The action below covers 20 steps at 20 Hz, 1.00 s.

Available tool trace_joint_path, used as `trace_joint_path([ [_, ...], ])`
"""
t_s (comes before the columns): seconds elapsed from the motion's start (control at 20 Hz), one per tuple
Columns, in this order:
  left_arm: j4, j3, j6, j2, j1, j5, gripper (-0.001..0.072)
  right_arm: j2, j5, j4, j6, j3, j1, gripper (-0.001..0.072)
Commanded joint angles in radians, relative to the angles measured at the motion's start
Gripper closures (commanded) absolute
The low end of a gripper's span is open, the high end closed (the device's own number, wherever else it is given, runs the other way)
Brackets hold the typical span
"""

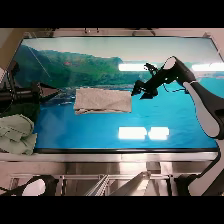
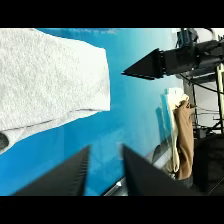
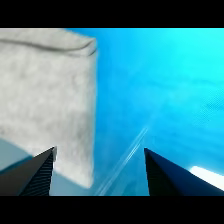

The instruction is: Fold the shirts.

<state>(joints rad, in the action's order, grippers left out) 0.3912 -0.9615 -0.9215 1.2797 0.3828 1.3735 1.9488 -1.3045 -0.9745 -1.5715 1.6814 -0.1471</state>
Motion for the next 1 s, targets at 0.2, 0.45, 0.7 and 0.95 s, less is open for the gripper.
trace_joint_path([
  [0.2,-0.003,0.022,-0.023,-0.015,0.009,-0.013,0.0417,0.152,0.08,0.385,0.149,-0.018,-0.026,0.0094],
  [0.45,-0.003,0.022,-0.023,-0.015,0.009,-0.013,0.0418,0.171,0.087,0.558,0.244,-0.018,-0.052,0.0566],
  [0.7,-0.003,0.022,-0.023,-0.015,-0.025,-0.013,0.0418,0.094,-0.007,0.728,0.355,-0.016,-0.032,0.0699],
  [0.95,0.0,0.022,-0.022,-0.015,-0.084,-0.014,0.0419,-0.192,-0.079,0.581,0.242,-0.016,0.216,0.0699],
])
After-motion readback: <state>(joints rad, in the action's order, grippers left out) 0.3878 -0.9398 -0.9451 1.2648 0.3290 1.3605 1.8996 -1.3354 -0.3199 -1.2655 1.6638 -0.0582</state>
